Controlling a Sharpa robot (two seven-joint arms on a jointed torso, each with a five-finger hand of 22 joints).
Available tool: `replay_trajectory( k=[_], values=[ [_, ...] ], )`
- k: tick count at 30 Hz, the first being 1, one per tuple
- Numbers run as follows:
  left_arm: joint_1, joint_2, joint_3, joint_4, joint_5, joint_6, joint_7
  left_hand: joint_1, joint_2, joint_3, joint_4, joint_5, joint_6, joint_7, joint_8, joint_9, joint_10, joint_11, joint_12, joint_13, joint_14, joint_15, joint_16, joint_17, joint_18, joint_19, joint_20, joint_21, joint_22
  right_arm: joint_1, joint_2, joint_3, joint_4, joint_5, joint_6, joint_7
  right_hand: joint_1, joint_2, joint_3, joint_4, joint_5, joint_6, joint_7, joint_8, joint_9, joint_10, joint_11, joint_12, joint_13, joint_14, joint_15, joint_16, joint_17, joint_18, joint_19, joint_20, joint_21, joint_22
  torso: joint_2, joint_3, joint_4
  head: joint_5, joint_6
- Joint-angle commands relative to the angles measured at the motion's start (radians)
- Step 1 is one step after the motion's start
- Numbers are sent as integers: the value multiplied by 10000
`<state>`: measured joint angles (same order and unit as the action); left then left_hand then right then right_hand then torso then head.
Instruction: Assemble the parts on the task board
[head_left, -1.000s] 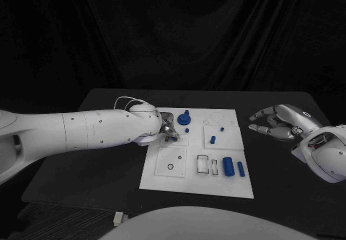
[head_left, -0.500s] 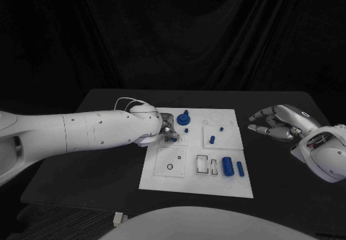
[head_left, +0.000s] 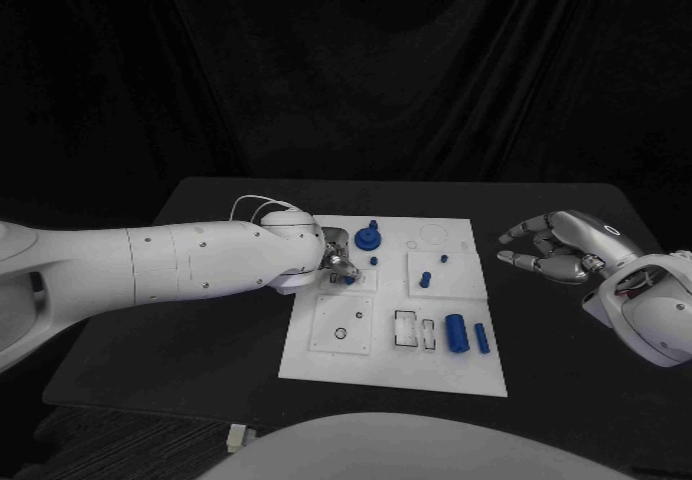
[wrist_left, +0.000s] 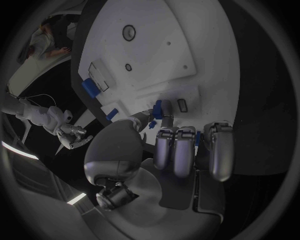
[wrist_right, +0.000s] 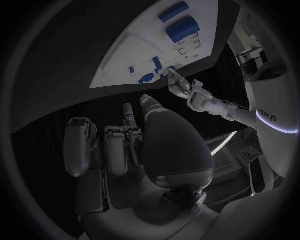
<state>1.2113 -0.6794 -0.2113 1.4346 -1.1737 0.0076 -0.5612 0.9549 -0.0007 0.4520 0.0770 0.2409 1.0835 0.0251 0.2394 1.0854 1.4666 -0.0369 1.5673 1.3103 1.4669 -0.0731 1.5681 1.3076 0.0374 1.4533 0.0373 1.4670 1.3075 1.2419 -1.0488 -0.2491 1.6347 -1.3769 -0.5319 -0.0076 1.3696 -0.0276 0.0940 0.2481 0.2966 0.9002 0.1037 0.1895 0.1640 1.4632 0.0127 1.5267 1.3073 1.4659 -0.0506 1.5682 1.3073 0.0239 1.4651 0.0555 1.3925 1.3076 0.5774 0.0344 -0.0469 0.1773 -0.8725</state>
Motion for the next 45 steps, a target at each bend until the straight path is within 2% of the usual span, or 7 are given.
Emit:
replay_trajectory(
  k=[1,5,9,15,19,34,45],
  values=[
    [-76,10,-39,11,65,341,34,-418,-80,-522,398,-600,124,55,-176,-147,1042,55,35,2605,1039,21,27,2632,33,-74,46,-80,1579,-27,-6,6,-3,-57,64,-178,52,40,46,19,17,69,29,-45,-9,506,-19,-64,1799,1049,-24,26,2635,206,201,21,-48,2040,3,1,1,13,-2],
    [-79,4,-39,3,65,352,35,-884,-98,-1333,1049,-1382,209,103,-410,-348,1042,103,35,2605,1039,62,27,2632,43,-93,87,-132,1578,-37,-2,6,-7,-57,75,-177,52,40,46,19,17,69,29,-45,-9,506,-19,-64,1799,1049,-24,26,2635,206,201,21,-48,2040,2,-1,0,3,-2],
    [-81,4,-39,-11,65,331,50,-1151,-34,-1767,1455,-1598,269,118,-493,-403,1042,124,35,2605,1039,77,27,2632,46,-94,105,-153,1590,-44,1,6,-11,-57,90,-176,52,40,46,19,17,69,29,-45,-9,506,-19,-64,1799,1049,-24,26,2635,206,201,21,-48,2040,3,-1,0,7,-2],
    [-82,1,-39,-39,65,263,145,-166,195,-1724,1005,472,283,75,-633,-410,1042,91,35,2605,1039,55,27,2632,52,-98,90,-202,1623,-55,-1,6,-21,-57,107,-179,50,35,47,20,23,73,28,-47,-12,498,-19,-72,1785,1049,-25,26,2635,206,201,20,-51,2040,3,-3,2,-2,-2],
    [-82,-5,-39,-37,65,236,202,170,207,-1587,747,1170,266,53,-689,-400,1042,73,35,2605,1039,40,27,2632,55,-102,77,-228,1638,-61,-4,6,-25,-57,111,-180,50,35,47,20,23,73,28,-47,-12,498,-19,-72,1785,1049,-25,26,2635,206,201,20,-51,2040,4,-1,-2,4,-2],
    [-83,-18,-39,-46,65,25,596,613,99,-573,95,2106,194,39,-764,-322,1042,51,35,2605,1039,22,27,2632,69,-139,55,-314,1656,-99,-2,6,-48,-57,167,-236,57,43,58,18,34,80,26,-48,-14,496,-19,-75,1779,1049,-25,26,2635,209,195,19,-65,2035,3,-1,0,-1,-2],
    [-83,-211,-39,200,65,-773,814,590,71,-430,40,2013,209,53,-752,-293,1042,55,35,2605,1039,21,27,2632,60,-112,56,-295,1683,-140,-30,7,-47,-57,183,-253,66,51,68,13,42,90,25,-46,-14,487,-18,-83,1766,1049,-25,26,2635,211,192,18,-74,2033,-2,-2,0,-21,-2]
  ],
)
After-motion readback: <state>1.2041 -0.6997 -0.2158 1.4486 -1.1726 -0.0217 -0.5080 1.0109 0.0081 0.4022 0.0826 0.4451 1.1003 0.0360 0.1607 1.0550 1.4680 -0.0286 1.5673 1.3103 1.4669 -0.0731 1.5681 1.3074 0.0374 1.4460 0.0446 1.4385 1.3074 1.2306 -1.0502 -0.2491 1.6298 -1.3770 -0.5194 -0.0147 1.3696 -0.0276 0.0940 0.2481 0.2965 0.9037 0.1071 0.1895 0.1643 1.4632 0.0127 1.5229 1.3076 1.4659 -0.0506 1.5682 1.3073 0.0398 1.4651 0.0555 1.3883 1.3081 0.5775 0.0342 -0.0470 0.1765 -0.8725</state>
